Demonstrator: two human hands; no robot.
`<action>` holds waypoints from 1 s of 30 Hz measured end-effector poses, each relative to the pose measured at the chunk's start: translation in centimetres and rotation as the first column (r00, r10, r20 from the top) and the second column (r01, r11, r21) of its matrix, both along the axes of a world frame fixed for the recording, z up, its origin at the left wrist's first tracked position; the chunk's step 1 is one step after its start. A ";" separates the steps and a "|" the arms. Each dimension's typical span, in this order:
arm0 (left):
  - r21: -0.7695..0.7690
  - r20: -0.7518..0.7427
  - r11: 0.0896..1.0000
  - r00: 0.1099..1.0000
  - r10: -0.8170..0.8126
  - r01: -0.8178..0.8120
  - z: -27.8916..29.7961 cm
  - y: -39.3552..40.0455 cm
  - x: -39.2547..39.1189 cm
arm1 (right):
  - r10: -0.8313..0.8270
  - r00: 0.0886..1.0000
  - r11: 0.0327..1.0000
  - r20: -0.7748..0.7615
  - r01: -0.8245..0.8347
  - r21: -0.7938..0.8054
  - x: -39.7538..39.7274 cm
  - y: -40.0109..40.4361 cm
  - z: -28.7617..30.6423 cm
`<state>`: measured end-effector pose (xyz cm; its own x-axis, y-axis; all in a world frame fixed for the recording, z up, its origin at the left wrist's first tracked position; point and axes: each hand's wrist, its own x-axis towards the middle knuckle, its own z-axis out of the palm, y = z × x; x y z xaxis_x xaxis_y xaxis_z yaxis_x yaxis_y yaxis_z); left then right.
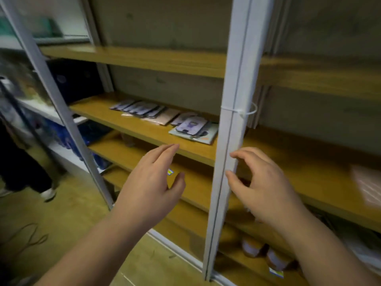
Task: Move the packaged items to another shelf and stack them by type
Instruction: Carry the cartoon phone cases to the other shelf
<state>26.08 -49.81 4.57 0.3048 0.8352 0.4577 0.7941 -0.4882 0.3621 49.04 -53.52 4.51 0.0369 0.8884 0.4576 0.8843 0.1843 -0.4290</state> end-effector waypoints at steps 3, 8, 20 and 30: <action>-0.025 -0.005 0.998 0.999 0.051 -0.052 -0.2 1.4 -4.3 | 0.051 0.999 0.999 0.004 -0.051 -0.011 -4.2 2.3 0.2; -0.060 0.029 0.994 0.995 0.093 -0.091 -1.2 4.8 -8.6 | 0.088 0.995 0.996 0.040 -0.087 -0.022 -8.8 6.5 -0.4; -0.071 -0.029 0.988 0.991 0.134 -0.136 -2.6 16.7 -12.6 | 0.092 0.995 0.995 -0.025 -0.093 -0.024 -13.7 21.0 -2.8; -0.134 -0.034 0.981 0.990 0.138 -0.141 -3.4 27.4 -15.9 | 0.108 0.994 0.991 -0.033 -0.110 -0.072 -17.7 31.3 -2.6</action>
<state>10.14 -22.39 1.15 0.1904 0.9243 0.3307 0.8604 -0.3193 0.3972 31.38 -22.19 1.96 -0.0497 0.9189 0.3914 0.8476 0.2461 -0.4701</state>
